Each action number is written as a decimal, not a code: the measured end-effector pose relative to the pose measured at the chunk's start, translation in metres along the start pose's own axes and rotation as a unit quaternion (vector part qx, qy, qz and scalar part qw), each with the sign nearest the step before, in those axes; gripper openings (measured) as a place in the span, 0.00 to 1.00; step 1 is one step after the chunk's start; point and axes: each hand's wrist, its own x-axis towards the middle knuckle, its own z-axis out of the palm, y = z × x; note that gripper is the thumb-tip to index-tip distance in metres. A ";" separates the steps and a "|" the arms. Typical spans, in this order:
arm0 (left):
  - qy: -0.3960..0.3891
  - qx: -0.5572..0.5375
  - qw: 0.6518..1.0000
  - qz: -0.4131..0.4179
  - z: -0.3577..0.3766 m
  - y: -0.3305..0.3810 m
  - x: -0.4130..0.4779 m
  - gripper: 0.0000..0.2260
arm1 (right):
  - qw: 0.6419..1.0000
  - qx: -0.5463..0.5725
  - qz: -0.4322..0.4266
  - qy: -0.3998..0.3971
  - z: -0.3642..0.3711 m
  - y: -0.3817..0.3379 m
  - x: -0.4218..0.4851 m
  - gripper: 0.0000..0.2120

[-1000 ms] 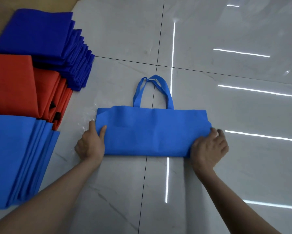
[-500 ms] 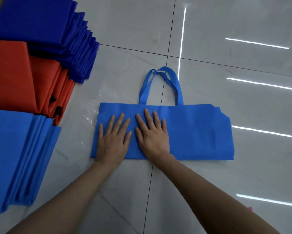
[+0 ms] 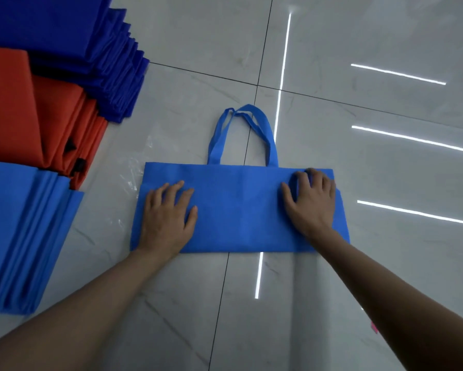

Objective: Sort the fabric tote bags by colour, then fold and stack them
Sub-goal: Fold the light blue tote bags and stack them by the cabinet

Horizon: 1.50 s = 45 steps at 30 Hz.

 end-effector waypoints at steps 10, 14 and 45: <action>-0.068 -0.031 0.997 0.032 0.002 -0.009 0.007 0.26 | 0.987 0.106 0.113 -0.043 0.005 -0.079 0.049 0.14; -0.071 -0.017 0.996 0.044 0.005 -0.012 0.005 0.24 | 0.944 0.251 0.199 -0.075 -0.003 -0.078 0.071 0.06; -0.076 -0.040 0.993 0.079 -0.057 -0.018 -0.038 0.10 | 0.927 0.058 -0.316 -0.191 0.006 0.017 -0.071 0.29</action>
